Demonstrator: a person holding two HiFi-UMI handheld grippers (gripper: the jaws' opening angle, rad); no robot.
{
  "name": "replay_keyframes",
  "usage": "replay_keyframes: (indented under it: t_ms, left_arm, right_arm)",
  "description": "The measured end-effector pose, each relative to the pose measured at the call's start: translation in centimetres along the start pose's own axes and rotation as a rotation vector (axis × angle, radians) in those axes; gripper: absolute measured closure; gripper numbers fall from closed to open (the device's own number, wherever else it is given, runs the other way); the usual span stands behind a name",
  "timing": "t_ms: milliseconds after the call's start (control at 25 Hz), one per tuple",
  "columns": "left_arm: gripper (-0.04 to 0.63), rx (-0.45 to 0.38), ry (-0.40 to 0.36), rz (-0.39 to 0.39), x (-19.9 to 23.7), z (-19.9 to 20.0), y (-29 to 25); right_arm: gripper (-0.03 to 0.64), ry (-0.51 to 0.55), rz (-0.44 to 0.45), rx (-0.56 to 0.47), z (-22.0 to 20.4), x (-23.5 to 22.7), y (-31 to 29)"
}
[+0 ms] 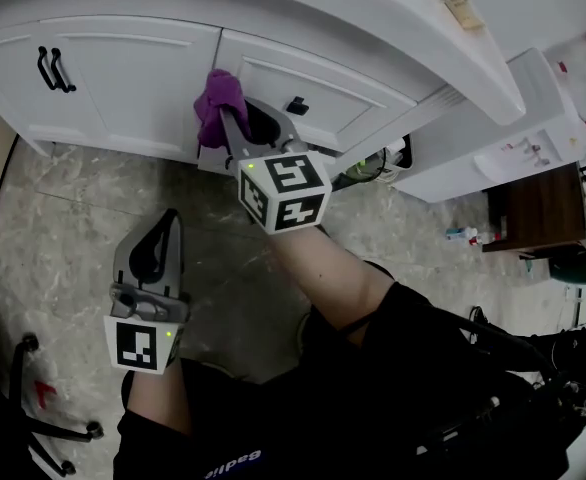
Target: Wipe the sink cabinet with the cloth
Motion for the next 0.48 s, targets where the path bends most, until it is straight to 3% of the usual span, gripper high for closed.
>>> replay_keyframes:
  t_ms: [480]
  left_arm:
    - [0.595,-0.006,0.042,-0.063,-0.1,-1.8,-2.4]
  right_arm:
    - [0.557,-0.010,-0.134,-0.011,-0.4,-6.9,8.3]
Point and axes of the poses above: the fingertips, and each gripper's own axes: y backward along the fingers, x to its left, z out of its top, the point moved 10 cm from there along y, backward along the fingers, and after that the axes turned 3 degrees about -x, right-handed, at the moved point
